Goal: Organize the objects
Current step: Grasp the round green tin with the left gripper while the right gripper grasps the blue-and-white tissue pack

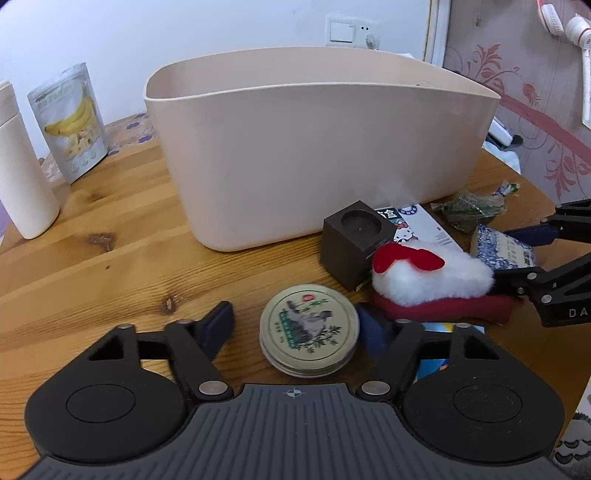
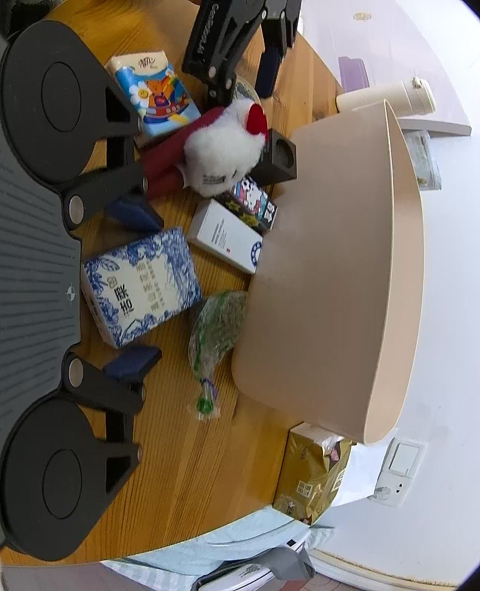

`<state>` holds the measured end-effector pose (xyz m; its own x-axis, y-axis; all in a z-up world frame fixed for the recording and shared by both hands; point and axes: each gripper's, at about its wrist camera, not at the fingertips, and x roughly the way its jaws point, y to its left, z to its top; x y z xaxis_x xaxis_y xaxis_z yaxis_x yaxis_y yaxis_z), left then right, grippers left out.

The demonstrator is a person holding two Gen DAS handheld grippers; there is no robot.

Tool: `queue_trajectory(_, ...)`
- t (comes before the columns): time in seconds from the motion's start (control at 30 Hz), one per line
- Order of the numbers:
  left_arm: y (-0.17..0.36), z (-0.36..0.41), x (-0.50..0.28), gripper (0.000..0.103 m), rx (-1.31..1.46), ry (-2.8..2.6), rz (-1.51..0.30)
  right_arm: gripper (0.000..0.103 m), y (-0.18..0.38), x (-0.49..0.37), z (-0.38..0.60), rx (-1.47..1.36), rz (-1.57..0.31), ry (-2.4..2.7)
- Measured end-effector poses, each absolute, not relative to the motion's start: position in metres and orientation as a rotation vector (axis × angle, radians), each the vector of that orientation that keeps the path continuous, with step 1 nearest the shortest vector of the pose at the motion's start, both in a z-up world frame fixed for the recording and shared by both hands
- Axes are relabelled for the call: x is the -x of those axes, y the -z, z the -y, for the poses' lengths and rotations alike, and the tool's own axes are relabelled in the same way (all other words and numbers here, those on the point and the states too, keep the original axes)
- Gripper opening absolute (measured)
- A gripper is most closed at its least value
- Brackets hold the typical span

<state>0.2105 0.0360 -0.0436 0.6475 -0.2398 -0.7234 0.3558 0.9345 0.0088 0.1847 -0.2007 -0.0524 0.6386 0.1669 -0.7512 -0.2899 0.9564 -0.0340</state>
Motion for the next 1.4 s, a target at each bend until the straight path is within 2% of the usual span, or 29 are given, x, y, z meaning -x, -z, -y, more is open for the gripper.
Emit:
queue_trajectory(0.17, 0.044, -0.037, -0.207, 0.064, -0.151, 0.341, -0.790, 0.051, 0.052, -0.182, 0.198, 0.164, -0.834, -0.276)
queue_trajectory(0.27, 0.043, -0.036, -0.204, 0.056, -0.147, 0.334, -0.786, 0.048, 0.051, -0.181, 0.197, 0.170, -0.829, -0.280)
queue_trajectory(0.4, 0.042, -0.036, -0.203, 0.056, -0.149, 0.332, -0.792, 0.045, 0.050, -0.177, 0.196, 0.181, -0.829, -0.260)
queue_trajectory(0.73, 0.032, -0.043, -0.184, 0.056, -0.143, 0.317, -0.768, 0.045, 0.041, -0.160, 0.199, 0.174, -0.811, -0.236)
queue_trajectory(1.4, -0.027, -0.054, -0.163, 0.056, -0.144, 0.296, -0.628, 0.045, -0.007, -0.142, 0.211, 0.156, -0.680, -0.190)
